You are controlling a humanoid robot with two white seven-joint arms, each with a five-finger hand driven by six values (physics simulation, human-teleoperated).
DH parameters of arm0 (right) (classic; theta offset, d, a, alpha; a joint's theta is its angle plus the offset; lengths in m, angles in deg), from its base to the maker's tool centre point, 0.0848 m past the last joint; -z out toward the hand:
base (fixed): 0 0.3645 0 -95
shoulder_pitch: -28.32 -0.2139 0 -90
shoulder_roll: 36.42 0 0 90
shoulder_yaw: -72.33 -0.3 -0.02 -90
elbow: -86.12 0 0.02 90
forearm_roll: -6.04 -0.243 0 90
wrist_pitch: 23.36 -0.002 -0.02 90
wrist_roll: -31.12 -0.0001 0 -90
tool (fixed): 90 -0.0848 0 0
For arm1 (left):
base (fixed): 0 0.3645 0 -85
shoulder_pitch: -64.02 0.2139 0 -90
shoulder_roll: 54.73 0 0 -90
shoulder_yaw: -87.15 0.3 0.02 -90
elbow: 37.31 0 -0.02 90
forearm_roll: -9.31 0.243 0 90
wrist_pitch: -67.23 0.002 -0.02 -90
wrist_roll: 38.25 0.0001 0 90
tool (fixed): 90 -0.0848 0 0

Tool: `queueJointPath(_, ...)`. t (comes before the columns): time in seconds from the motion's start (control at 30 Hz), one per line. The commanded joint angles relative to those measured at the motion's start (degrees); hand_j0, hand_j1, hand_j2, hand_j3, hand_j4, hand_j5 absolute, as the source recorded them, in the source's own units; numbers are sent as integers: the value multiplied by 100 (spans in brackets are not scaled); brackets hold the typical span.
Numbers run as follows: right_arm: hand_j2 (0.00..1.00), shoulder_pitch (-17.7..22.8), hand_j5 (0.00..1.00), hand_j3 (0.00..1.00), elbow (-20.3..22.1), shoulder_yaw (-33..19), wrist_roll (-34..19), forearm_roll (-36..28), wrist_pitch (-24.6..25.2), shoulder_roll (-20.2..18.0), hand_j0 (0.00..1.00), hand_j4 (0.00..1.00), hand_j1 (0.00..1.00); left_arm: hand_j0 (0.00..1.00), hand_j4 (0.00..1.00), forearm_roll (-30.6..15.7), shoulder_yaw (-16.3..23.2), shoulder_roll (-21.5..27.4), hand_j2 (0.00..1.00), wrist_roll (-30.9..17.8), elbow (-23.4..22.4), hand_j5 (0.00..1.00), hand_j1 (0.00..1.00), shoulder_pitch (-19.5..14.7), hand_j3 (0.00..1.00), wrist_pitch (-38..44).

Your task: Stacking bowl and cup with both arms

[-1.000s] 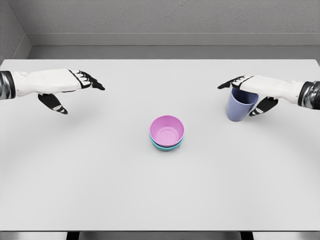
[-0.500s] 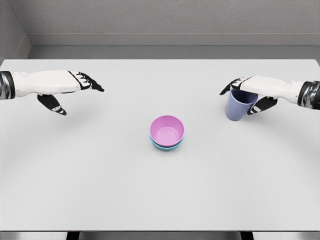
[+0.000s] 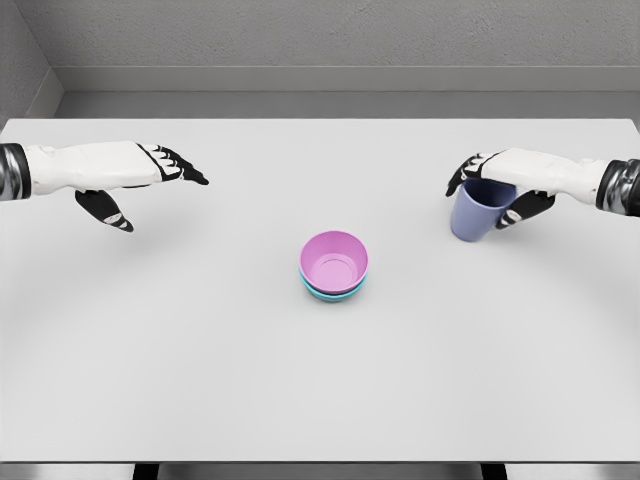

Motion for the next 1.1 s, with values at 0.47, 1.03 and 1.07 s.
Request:
queueJointPath(0.47, 55, -79, 55, 55, 7, -7, 0, -77, 24, -32, 55, 55, 55, 100, 100, -32, -4, 6, 100, 2, 0, 100, 100, 0, 100, 15)
queueJointPath(1.03, 55, -352, 55, 55, 51, -51, 0, -393, 24, -67, 55, 55, 55, 100, 100, -32, 4, 6, 100, 2, 0, 100, 100, 0, 100, 15)
queueJointPath(1.07, 55, -387, 55, 55, 68, -51, 0, -393, 24, -76, 55, 55, 55, 100, 100, -32, 4, 6, 100, 2, 0, 100, 100, 0, 100, 15)
